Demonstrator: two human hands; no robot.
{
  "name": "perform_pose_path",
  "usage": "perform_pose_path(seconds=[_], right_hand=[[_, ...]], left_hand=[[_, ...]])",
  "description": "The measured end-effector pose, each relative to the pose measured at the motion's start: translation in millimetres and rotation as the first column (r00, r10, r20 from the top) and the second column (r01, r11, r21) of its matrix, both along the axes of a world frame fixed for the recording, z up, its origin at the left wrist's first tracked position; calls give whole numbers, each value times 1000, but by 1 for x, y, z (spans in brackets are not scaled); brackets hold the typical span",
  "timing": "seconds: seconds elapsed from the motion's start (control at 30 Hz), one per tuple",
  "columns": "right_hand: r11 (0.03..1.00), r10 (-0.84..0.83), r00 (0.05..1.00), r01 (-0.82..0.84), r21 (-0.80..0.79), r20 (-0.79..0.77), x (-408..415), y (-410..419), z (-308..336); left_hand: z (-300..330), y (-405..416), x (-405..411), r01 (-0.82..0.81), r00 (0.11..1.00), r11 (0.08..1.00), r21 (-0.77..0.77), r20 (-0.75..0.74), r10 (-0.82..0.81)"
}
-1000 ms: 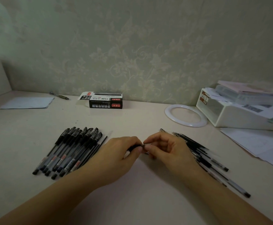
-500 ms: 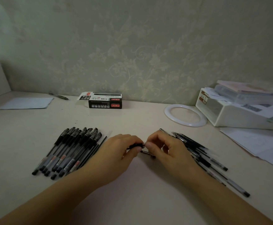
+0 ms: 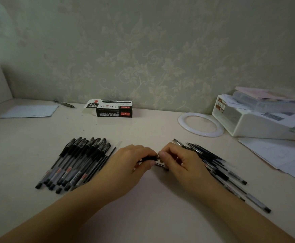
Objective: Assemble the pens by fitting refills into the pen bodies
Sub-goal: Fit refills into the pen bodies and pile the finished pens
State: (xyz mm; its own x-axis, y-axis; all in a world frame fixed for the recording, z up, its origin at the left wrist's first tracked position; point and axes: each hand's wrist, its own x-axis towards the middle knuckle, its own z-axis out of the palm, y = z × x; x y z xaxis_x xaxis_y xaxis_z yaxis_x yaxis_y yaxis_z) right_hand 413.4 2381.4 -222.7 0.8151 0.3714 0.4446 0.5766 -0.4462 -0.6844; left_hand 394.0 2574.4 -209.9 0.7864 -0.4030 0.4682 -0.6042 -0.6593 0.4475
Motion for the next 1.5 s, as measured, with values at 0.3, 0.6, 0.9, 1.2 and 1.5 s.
perform_pose_path(seconds=[0.3,0.6,0.9,1.2,1.5], right_hand=[[999,-37,993,41,31,-111,-2,6,1],[984,-176,983,175,-13,-49,0,2,2],[936,-177,980,197,-293,93,0,-1,-5],[991,-86,995,90,-100,47,-2,3,-4],[982,-179,982,182,50,-55,1,-3,0]], left_hand=[[2,3,3,-60,991,997,-39,115,64],[-3,5,6,-175,982,983,-58,62,179],[-6,15,12,-239,968,969,70,-60,243],[-4,10,8,-164,983,984,63,-72,169],[-1,9,8,-171,984,985,-29,-64,169]])
